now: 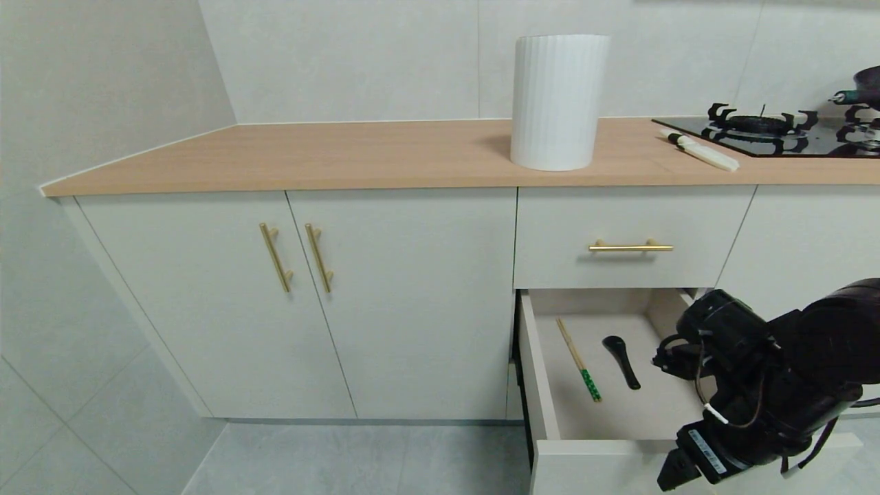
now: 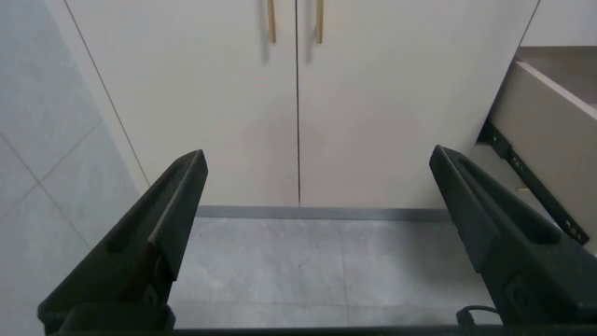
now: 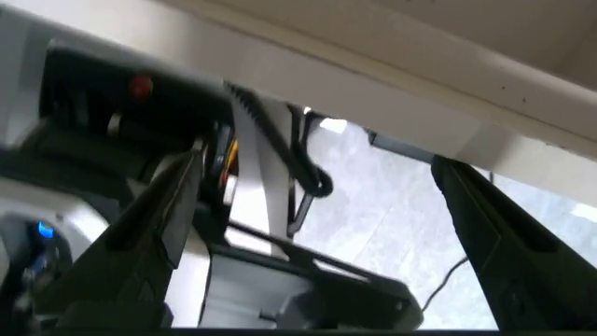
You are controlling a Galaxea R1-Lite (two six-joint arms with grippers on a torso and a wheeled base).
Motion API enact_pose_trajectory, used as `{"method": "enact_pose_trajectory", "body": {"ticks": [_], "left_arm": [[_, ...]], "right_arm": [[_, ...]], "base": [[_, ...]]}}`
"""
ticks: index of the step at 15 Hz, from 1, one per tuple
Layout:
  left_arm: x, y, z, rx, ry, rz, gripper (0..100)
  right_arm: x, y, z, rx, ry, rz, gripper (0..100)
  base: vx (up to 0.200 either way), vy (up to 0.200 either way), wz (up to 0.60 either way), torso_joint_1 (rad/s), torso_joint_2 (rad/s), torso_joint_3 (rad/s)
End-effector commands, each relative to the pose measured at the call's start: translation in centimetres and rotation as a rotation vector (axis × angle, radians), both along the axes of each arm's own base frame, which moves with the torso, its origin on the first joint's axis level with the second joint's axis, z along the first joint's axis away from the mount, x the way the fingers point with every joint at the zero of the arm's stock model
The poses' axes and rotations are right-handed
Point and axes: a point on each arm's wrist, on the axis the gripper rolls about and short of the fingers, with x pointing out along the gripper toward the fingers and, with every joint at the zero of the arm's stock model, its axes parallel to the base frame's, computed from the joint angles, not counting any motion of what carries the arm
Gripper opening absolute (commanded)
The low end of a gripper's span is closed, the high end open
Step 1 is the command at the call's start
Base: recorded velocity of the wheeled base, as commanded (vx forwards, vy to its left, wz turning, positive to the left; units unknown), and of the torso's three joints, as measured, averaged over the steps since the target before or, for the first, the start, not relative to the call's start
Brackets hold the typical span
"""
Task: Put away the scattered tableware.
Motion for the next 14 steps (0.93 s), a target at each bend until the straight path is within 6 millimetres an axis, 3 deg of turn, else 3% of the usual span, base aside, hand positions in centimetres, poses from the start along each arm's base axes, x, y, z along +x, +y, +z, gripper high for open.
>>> {"method": "enact_pose_trajectory", "body": {"ticks": [1, 5, 11, 14], "left_arm": [[0.0, 0.0, 0.0, 0.000, 0.000, 0.000, 100], [0.0, 0.0, 0.0, 0.000, 0.001, 0.000, 100], [0.0, 0.0, 0.0, 0.000, 0.000, 0.000, 100], [0.0, 0.0, 0.0, 0.000, 0.001, 0.000, 100]], "right_arm": [[0.8, 0.2, -0.7, -0.011, -0.016, -0.027, 100], [2.5, 0.6, -2.0, -0.052, -0.108, -0.118, 100], [7.0, 0.1, -4.3, -0.017, -0.301, -0.211, 100], [10.4, 0.0, -5.4, 0.030, -0.432, -0.245, 100]], "base": [[0.000, 0.000, 0.00, 0.000, 0.00, 0.000], [0.000, 0.000, 0.00, 0.000, 0.00, 0.000], [0.000, 0.000, 0.00, 0.000, 0.00, 0.000], [0.000, 0.000, 0.00, 0.000, 0.00, 0.000]]}}
